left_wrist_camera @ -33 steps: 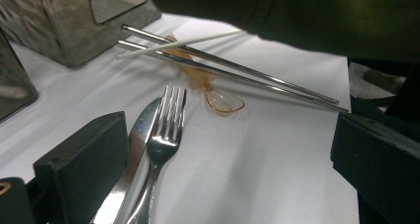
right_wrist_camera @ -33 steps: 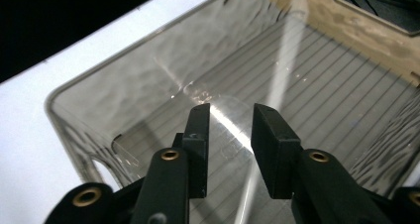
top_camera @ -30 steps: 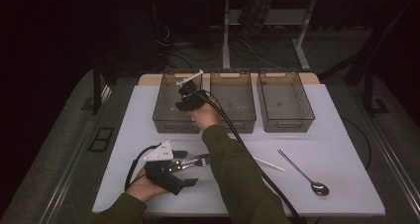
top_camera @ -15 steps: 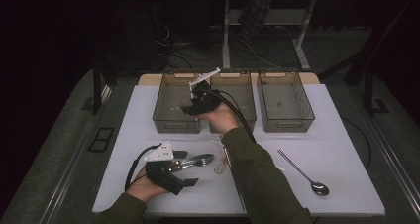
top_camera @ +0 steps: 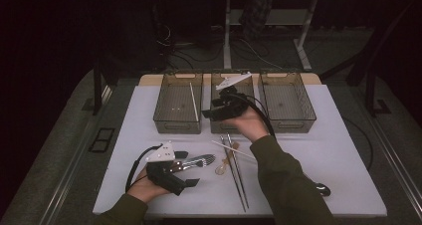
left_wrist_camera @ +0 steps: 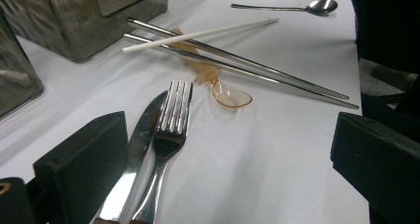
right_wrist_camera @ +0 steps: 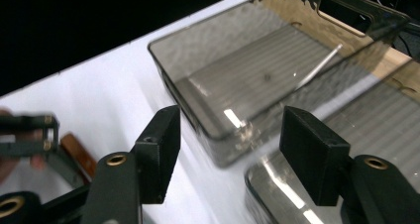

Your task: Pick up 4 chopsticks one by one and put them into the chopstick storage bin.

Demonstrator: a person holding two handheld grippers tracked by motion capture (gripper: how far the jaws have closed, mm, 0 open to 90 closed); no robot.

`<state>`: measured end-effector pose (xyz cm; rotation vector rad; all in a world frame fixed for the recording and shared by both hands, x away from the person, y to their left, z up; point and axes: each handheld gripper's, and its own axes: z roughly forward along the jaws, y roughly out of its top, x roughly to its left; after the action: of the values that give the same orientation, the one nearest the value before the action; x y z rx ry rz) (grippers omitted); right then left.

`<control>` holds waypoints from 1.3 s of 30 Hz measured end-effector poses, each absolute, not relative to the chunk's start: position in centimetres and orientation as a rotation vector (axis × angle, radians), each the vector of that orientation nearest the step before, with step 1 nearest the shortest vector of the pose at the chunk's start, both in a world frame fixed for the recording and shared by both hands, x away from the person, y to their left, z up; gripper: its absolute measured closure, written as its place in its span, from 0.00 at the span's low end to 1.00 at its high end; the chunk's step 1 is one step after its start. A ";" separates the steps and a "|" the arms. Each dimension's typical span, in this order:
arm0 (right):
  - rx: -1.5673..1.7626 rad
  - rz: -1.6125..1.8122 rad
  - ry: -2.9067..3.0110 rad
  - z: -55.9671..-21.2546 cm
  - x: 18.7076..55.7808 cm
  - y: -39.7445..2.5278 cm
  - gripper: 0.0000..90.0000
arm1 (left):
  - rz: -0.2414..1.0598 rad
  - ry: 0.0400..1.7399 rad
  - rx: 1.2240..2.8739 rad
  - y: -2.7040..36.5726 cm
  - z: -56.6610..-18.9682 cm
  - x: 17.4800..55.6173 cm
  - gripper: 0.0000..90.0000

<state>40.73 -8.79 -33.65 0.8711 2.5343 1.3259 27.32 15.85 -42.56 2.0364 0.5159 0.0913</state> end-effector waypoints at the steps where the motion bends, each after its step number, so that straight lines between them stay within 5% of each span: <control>1: 0.867 1.319 2.532 -33.7 40.6 -9.3 0.44 | 0.092 0.517 2.036 15.9 -42.6 27.3 0.01; 39: 0.850 1.316 2.561 -39.3 32.8 -24.0 0.46 | 0.121 0.511 2.084 15.4 -43.1 27.5 0.01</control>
<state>32.82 -24.03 -39.29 0.8499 2.5610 1.3164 27.45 15.45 -43.05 2.0836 0.5109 0.1209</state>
